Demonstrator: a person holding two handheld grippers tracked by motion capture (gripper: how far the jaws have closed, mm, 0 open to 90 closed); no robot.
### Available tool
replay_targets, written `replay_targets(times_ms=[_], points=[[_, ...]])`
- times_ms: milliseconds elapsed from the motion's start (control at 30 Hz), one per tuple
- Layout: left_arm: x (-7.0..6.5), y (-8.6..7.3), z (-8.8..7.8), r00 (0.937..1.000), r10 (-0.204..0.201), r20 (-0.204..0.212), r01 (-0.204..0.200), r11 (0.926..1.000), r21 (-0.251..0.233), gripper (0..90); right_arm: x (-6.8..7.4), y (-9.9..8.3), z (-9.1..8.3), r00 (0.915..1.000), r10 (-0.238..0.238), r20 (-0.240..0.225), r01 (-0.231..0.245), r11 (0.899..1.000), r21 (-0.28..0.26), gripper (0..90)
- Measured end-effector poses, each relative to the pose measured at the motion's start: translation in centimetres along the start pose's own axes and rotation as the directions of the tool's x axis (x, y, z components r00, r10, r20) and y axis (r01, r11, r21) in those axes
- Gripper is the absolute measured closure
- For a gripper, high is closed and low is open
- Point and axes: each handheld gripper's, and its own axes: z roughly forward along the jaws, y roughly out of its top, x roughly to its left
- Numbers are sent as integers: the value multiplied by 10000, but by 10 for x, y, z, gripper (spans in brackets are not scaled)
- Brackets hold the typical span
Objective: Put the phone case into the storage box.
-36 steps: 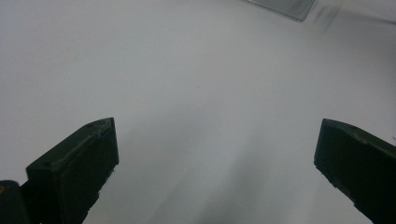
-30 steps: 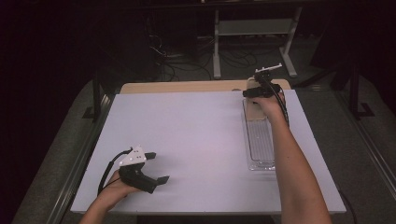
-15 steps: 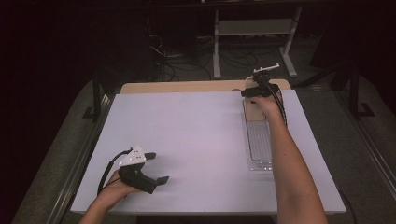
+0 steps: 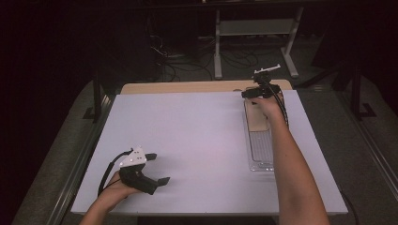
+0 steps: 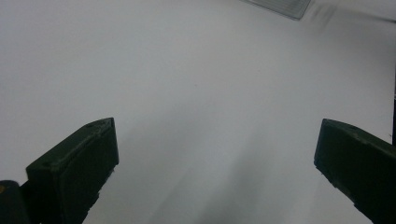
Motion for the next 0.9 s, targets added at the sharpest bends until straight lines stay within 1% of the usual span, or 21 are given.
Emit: replay_targets(times_ms=[67,200,267,433,500,533,600,633,667,700,767,900], points=[[0,0,0,10000,10,-1,-10,10000,-30,0,0,1,-3,9999,-114,-70,113,9998,-161,52],[-1,0,1,10000,-39,19,39,10000,-9,0,1,4,-12,9997,-128,-226,120,9993,-363,52],[-1,0,1,10000,-38,37,38,10000,-13,0,0,4,-17,9993,-263,-277,250,9986,-468,52],[-1,0,1,10000,-29,36,28,10000,72,0,-2,4,-29,9984,-366,-439,346,9983,-466,42],[0,0,0,10000,-70,55,70,10000,40,0,-3,3,-34,9981,-374,-488,348,9980,-527,41],[1,1,0,10000,8,16,-8,9999,110,0,-3,3,-37,9978,-343,-562,313,9980,-543,40],[2,2,0,10000,11,18,-11,9999,126,0,-4,2,-43,9970,-402,-664,359,9973,-643,38],[3,2,0,10000,34,20,-35,9999,143,0,-5,2,-46,9966,-402,-724,349,9967,-732,39],[2,3,1,10000,-56,70,56,10000,27,0,-5,1,-49,9959,-452,-784,387,9958,-828,39],[2,3,1,10000,-60,72,60,10000,31,0,-6,-1,-52,9953,-449,-862,370,9951,-919,39],[1,3,2,9999,-134,73,133,9999,21,0,-6,-4,-55,9944,-465,-946,373,9946,-968,39],[3,4,3,9999,-96,132,96,9999,32,0,-5,-13,-65,9911,-622,-1175,487,9922,-1144,39]])
